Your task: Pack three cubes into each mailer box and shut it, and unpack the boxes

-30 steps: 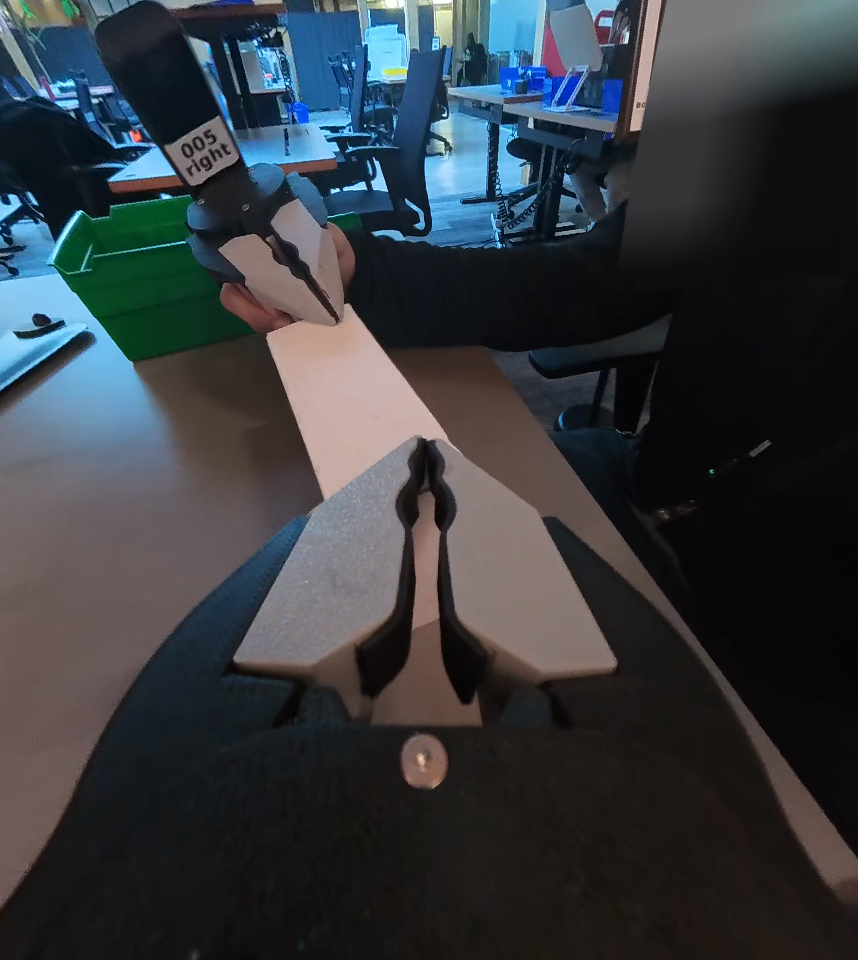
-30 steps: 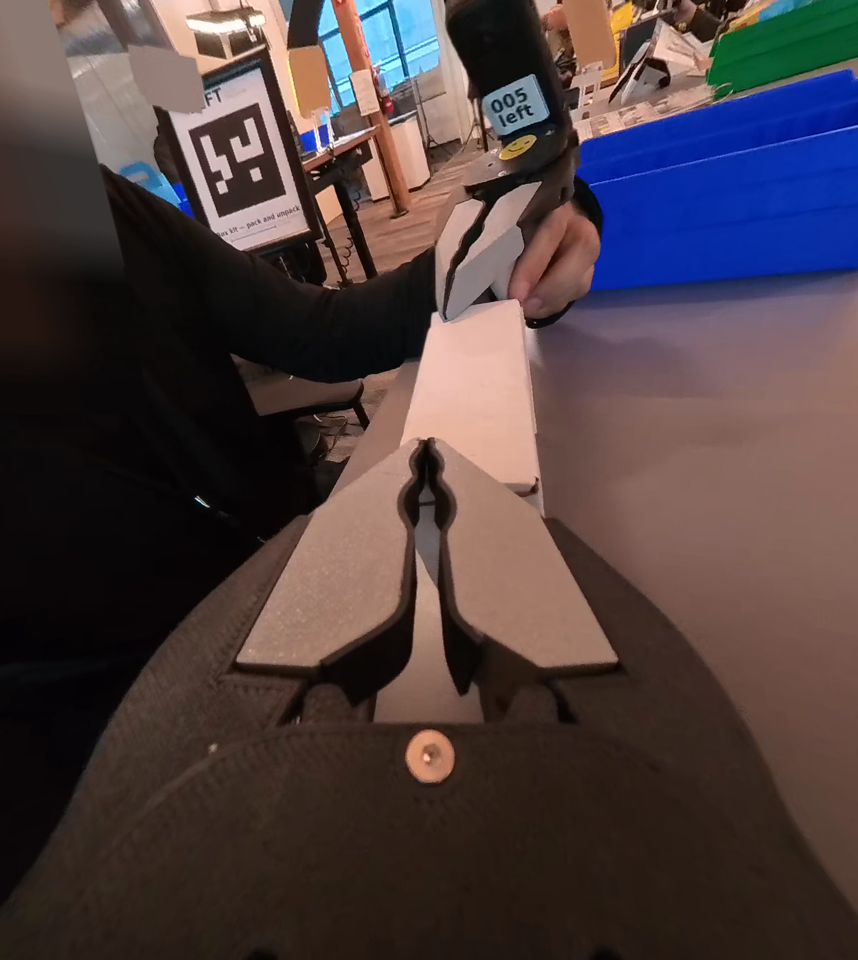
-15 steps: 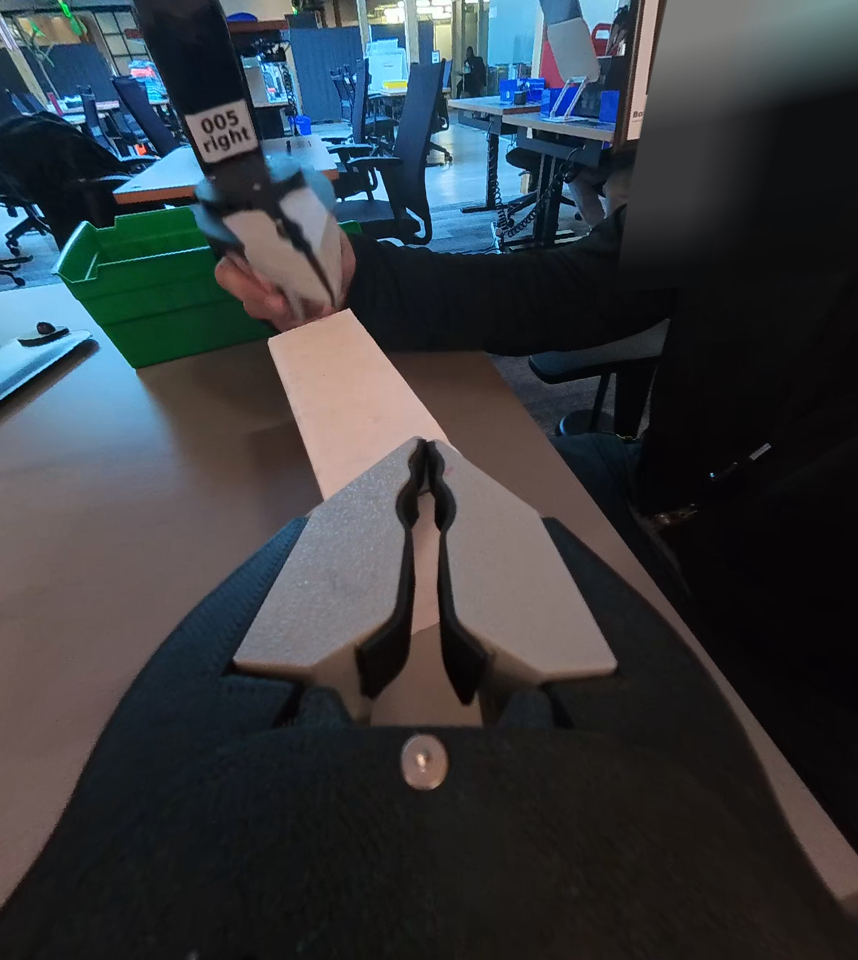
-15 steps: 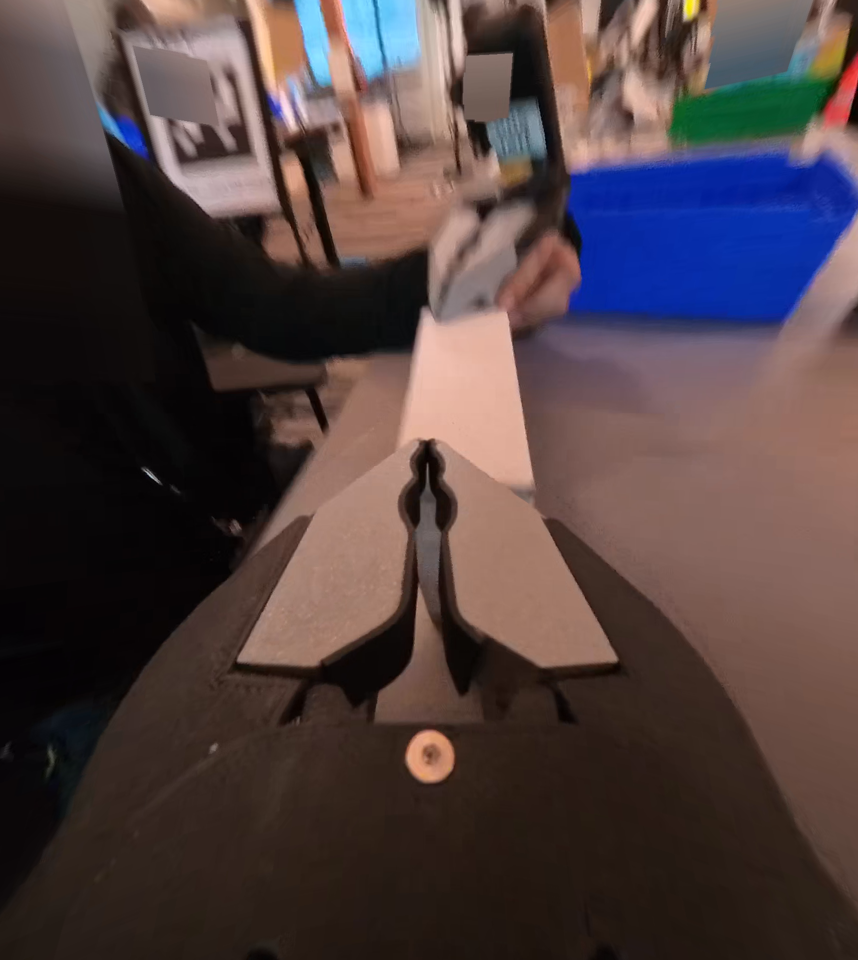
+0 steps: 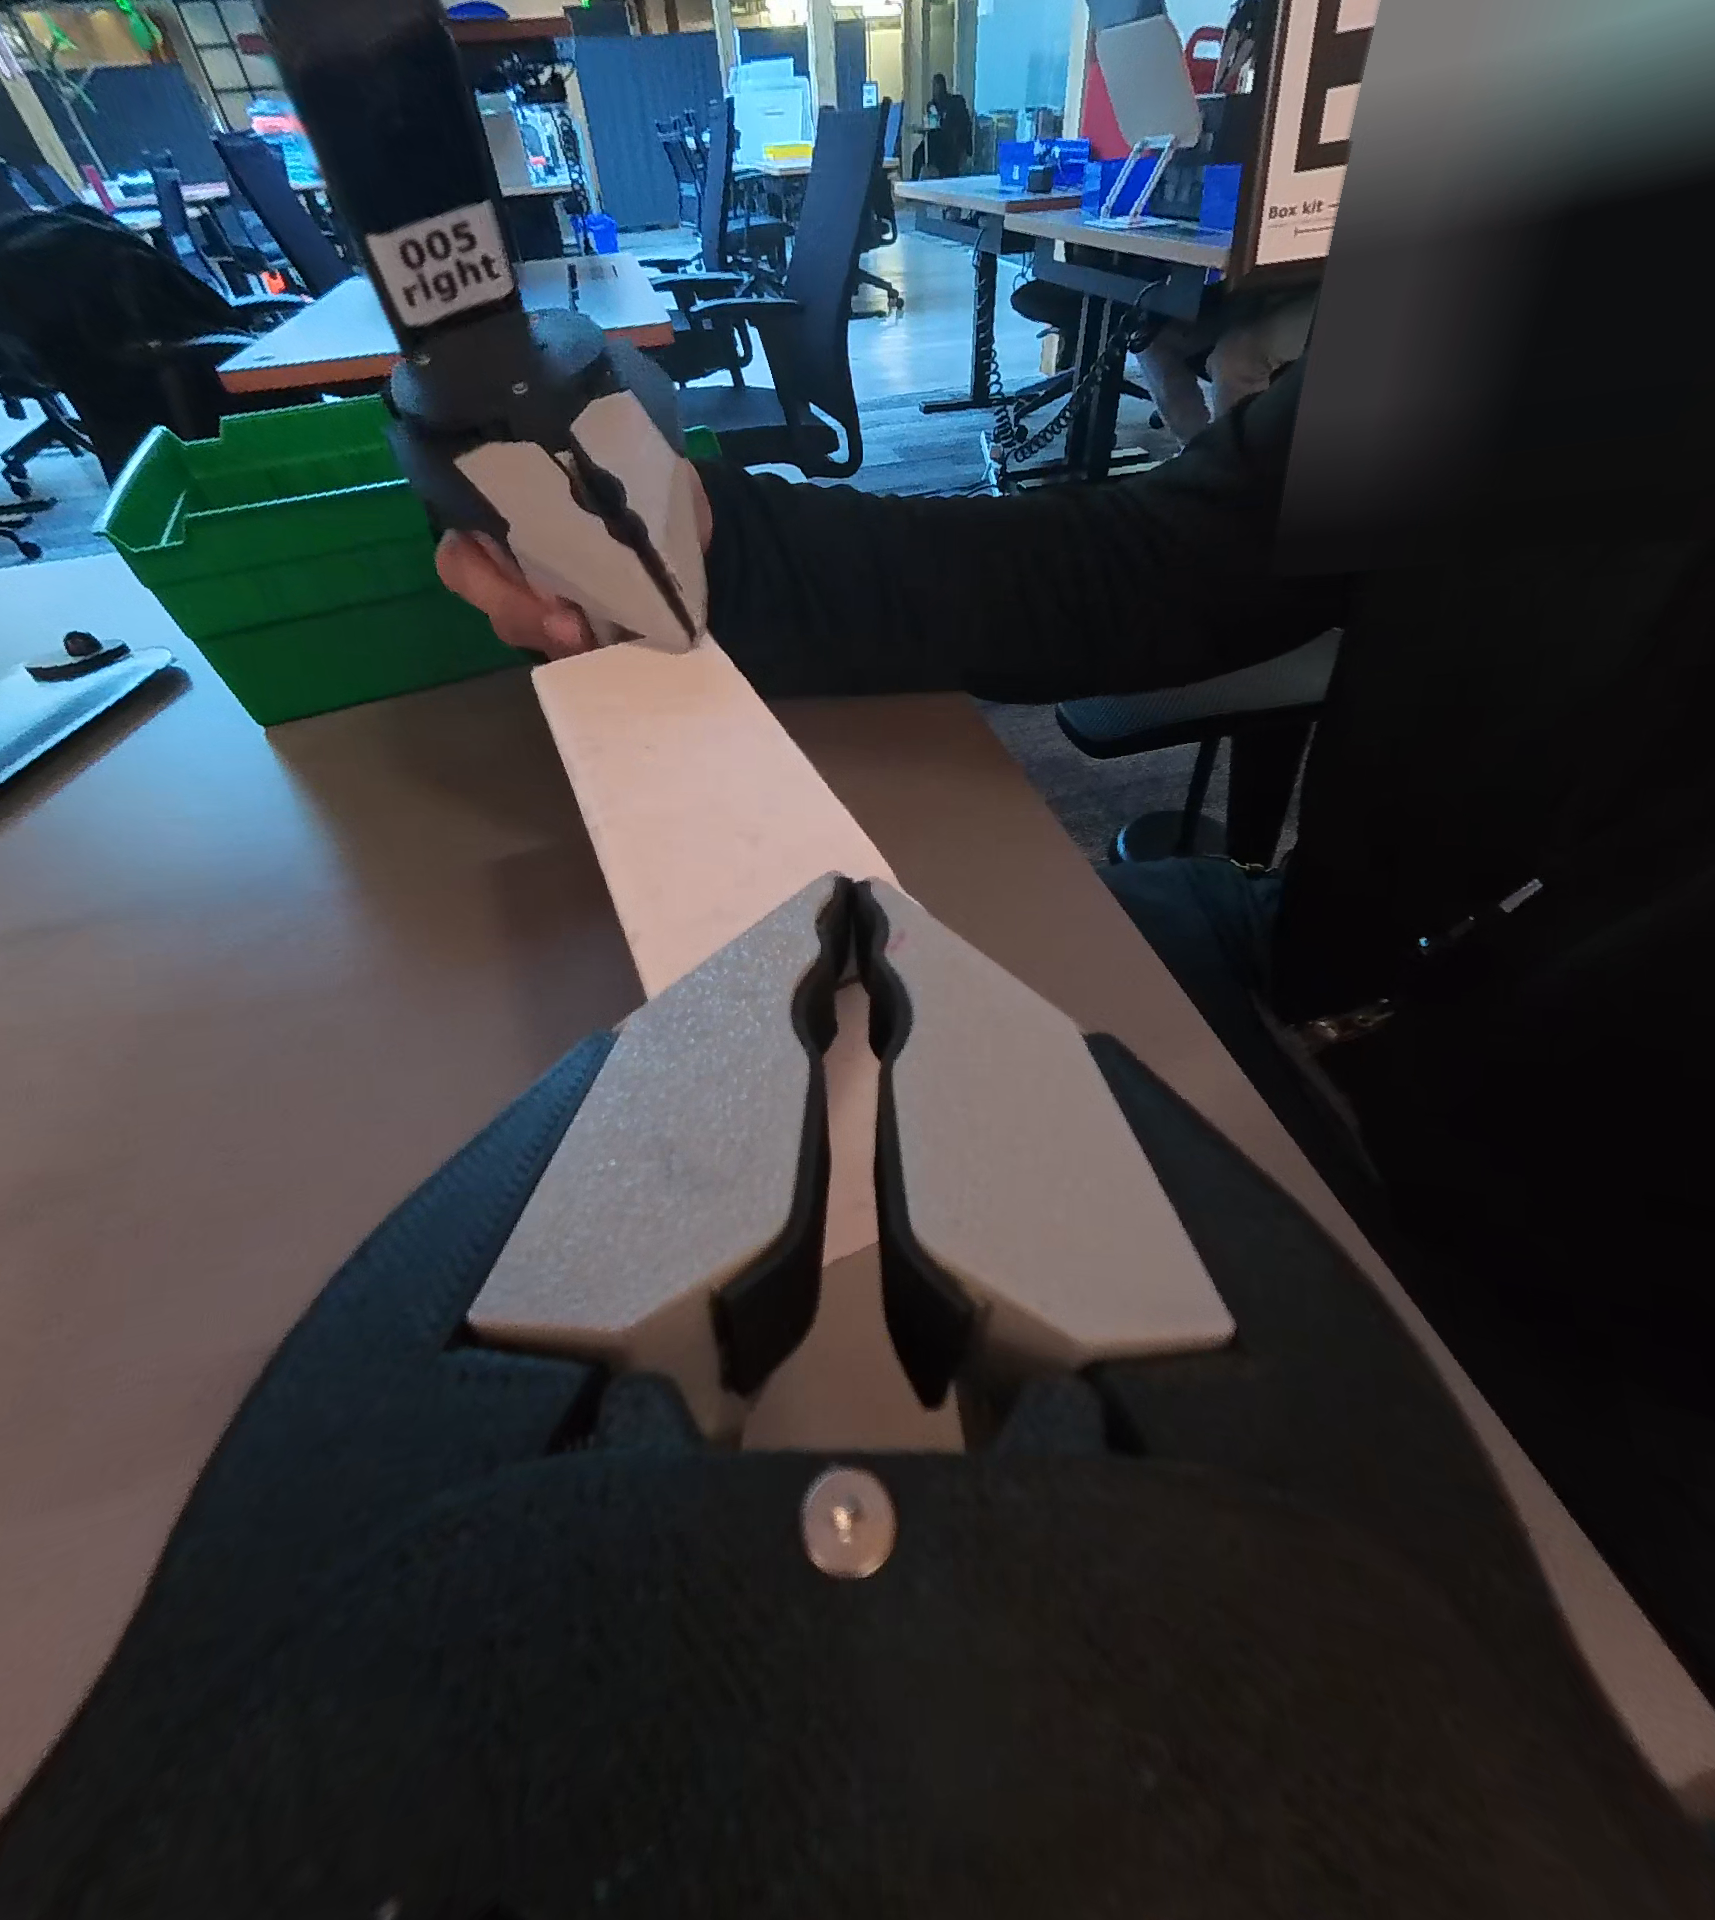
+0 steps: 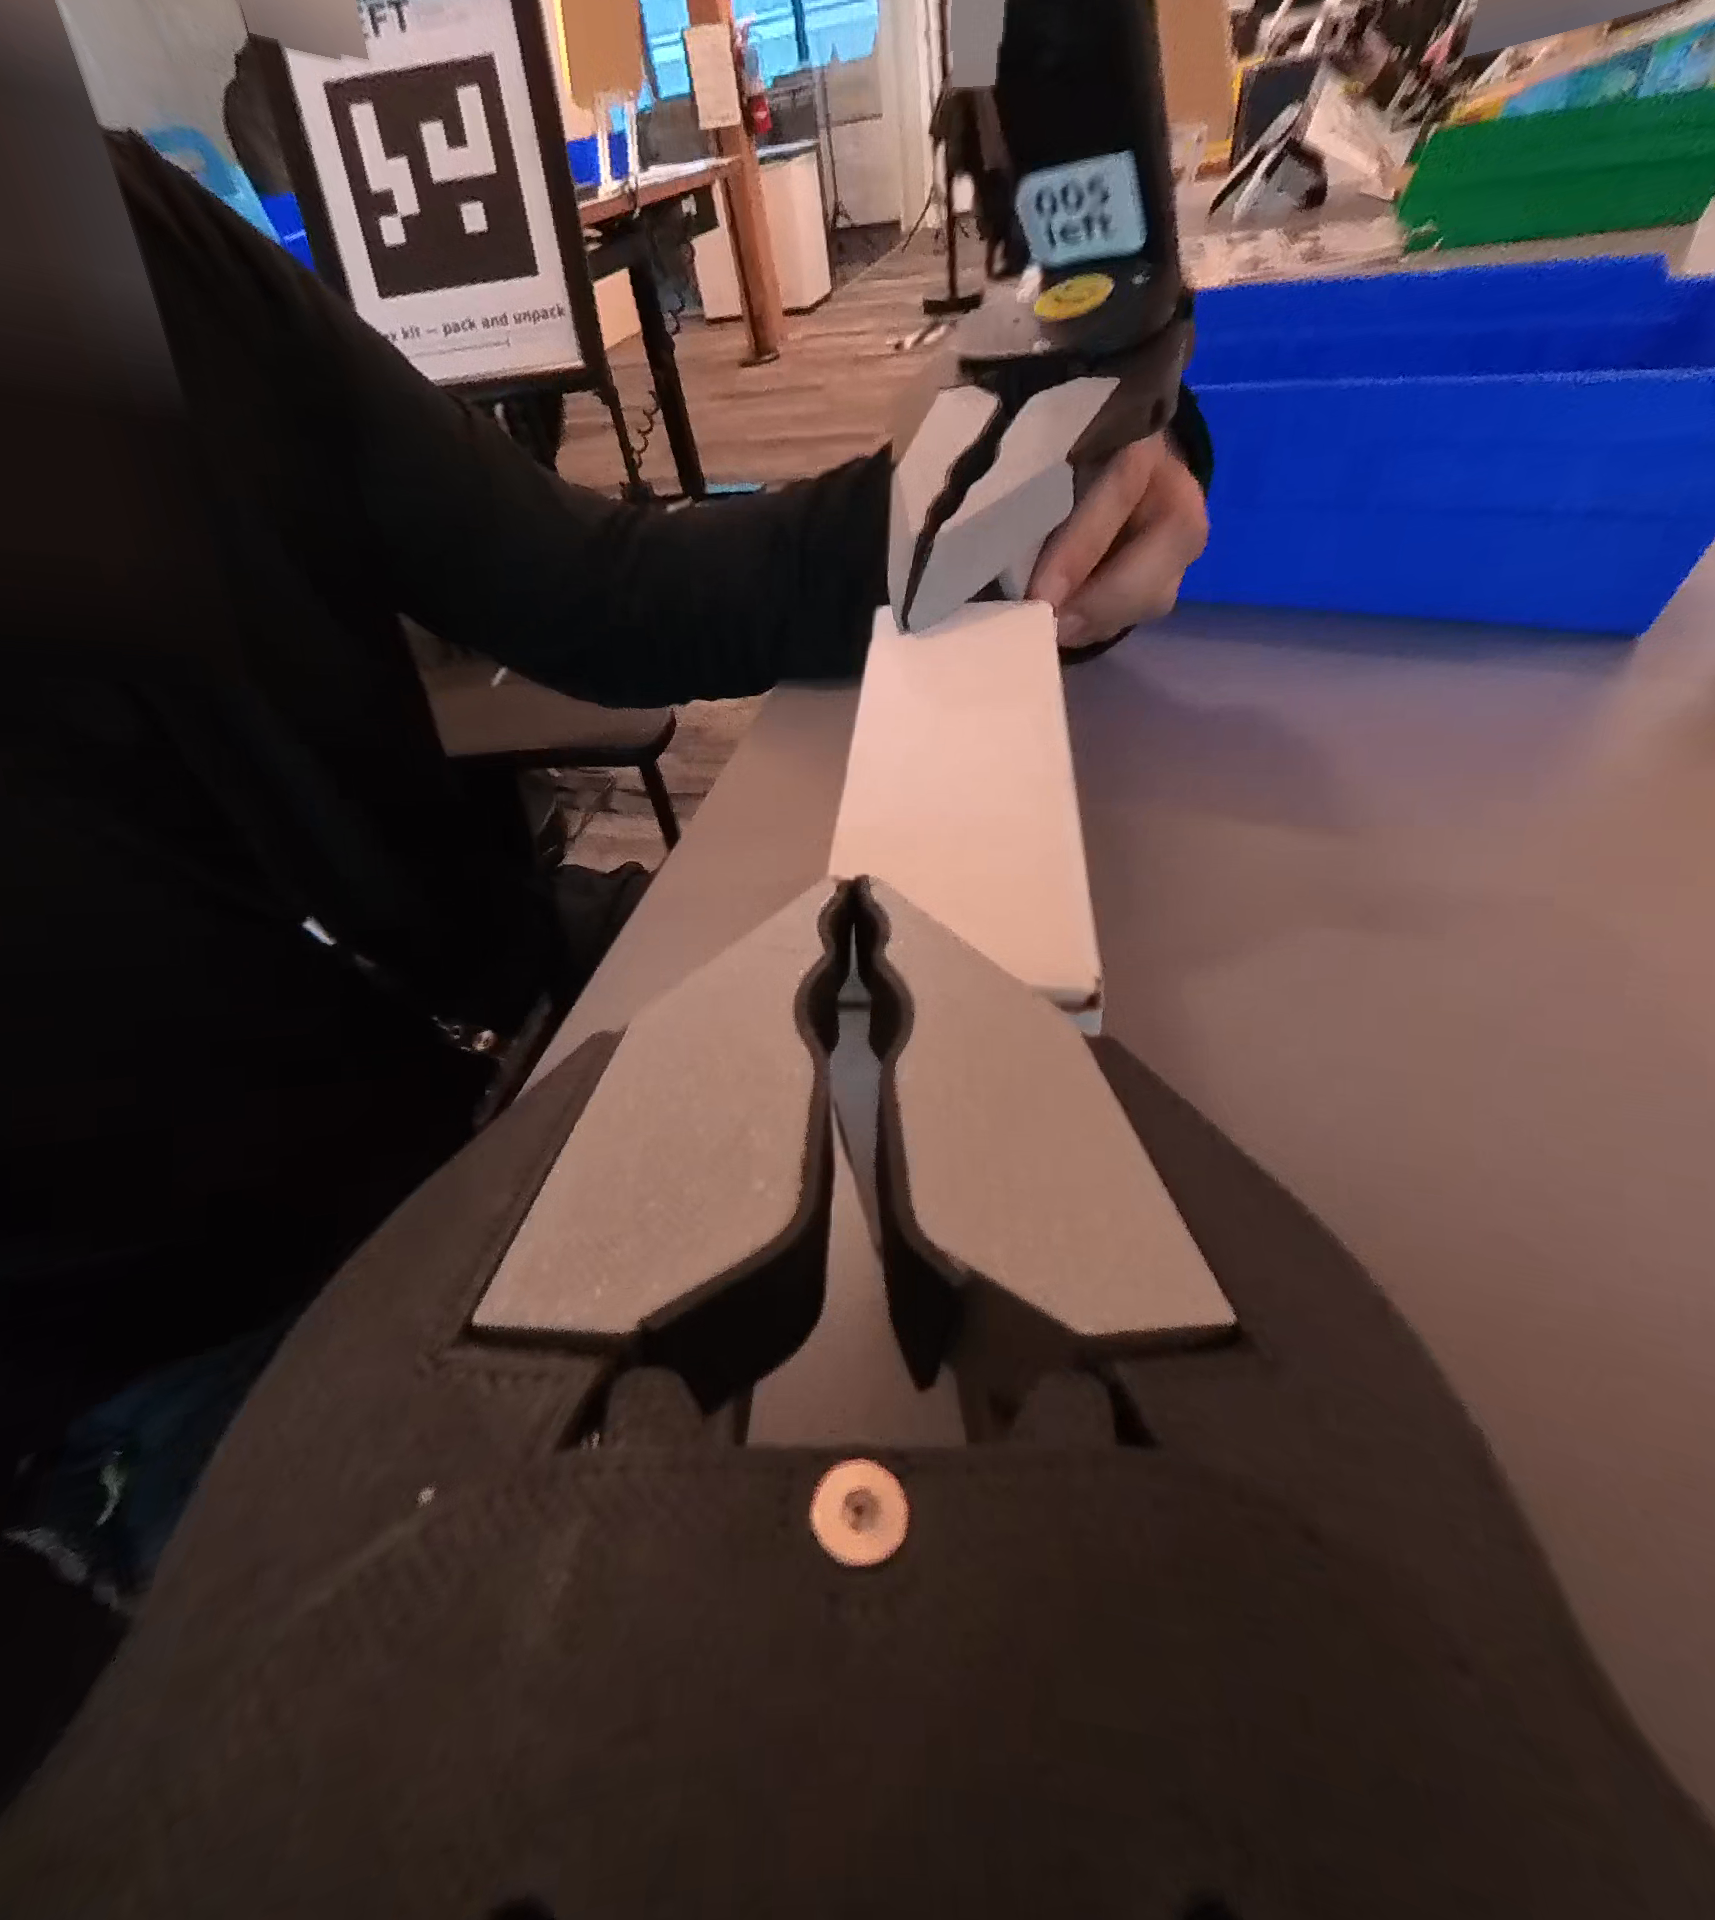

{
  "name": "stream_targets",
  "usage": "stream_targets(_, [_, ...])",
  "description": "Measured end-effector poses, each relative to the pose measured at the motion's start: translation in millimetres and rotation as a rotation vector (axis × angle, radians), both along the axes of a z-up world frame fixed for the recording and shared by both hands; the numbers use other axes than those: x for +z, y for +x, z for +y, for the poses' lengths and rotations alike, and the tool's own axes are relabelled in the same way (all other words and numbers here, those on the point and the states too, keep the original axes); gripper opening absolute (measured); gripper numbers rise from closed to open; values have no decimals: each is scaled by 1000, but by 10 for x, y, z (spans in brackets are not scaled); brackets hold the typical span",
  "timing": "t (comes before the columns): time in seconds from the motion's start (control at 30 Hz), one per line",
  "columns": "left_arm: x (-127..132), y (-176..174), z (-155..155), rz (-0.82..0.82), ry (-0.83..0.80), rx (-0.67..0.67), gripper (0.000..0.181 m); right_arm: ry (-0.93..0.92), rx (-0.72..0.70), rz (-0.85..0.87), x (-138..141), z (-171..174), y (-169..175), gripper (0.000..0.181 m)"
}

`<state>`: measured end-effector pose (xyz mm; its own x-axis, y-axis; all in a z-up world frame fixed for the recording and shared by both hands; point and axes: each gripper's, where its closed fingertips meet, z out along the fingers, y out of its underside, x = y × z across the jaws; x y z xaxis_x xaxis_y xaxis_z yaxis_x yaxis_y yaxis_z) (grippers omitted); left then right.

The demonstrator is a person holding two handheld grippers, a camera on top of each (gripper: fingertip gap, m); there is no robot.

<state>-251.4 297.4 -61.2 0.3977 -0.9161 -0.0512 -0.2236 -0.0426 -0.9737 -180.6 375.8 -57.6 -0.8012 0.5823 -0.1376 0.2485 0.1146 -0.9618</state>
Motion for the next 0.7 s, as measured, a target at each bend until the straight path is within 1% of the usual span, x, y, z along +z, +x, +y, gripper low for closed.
stream_targets(0.07, [-1, 1, -2, 3, 4, 2, 0, -20, -12, 47, 84, -16, -21, 0])
stream_targets(0.2, [-7, 1, -4, 6, 10, 2, 0, -47, 23, 110, 229, -150, 4, 0])
stream_targets(0.23, [-9, 4, -8, 6, 12, 0, 0, -23, 35, 106, 195, -194, 9, 0])
stream_targets(0.3, [-16, 18, -25, 6, 11, -11, 0, 75, 27, 41, -31, -213, -26, 0])
stream_targets(0.4, [-16, 50, -57, 13, 25, -29, 0, 57, 56, 17, -31, -236, 0, 0])
stream_targets(0.5, [-16, 49, -57, 12, 22, -26, 0, -18, 51, 69, 124, -217, 5, 0])
stream_targets(0.53, [-16, 31, -40, 12, 22, -15, 0, -9, 30, 66, 112, -187, -14, 0])
stream_targets(0.6, [-19, 4, -24, 10, 23, -5, 0, 46, -11, 31, -28, -133, -66, 0])
stream_targets(0.7, [-16, 6, -28, 8, 21, -8, 0, 14, 24, 6, -23, -155, -39, 0])
